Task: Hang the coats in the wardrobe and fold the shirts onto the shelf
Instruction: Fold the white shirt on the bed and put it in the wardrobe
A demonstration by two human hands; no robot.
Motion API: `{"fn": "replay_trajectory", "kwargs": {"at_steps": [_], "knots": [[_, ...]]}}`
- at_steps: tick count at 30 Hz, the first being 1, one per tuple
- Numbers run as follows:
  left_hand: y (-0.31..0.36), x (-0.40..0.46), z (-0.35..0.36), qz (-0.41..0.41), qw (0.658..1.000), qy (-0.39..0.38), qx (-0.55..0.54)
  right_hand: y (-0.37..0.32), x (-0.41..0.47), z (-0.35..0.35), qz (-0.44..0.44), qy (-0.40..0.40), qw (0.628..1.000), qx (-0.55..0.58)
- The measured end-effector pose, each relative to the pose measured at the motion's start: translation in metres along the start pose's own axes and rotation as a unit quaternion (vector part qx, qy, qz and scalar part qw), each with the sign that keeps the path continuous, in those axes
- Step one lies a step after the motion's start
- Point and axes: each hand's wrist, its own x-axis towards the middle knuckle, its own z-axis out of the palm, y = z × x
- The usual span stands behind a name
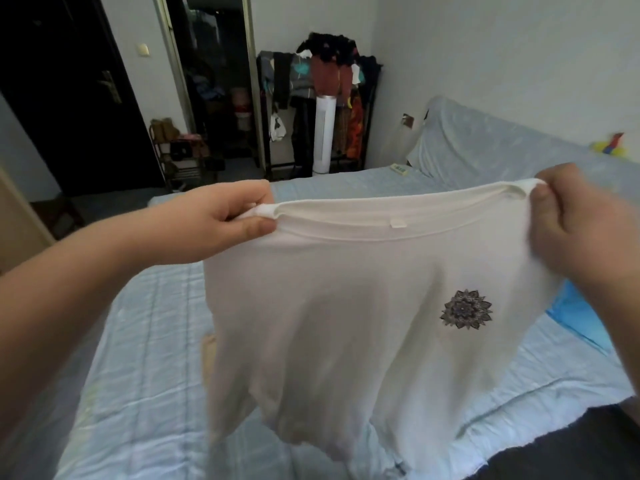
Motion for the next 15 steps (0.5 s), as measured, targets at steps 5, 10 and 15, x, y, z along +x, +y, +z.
{"fn": "replay_trajectory", "kwargs": {"at_steps": [5, 10, 15], "knots": [[-0.077, 0.016, 0.012, -0.058, 0.998, -0.005, 0.008, -0.021, 0.025, 0.085, -0.045, -0.092, 0.995, 0.021], [-0.192, 0.043, 0.069, -0.143, 0.99, 0.001, -0.002, -0.04, 0.03, 0.245, -0.059, -0.218, 0.974, 0.032], [-0.342, 0.088, 0.155, -0.273, 0.961, 0.038, -0.027, -0.06, 0.017, 0.45, -0.065, -0.314, 0.947, 0.027]]}}
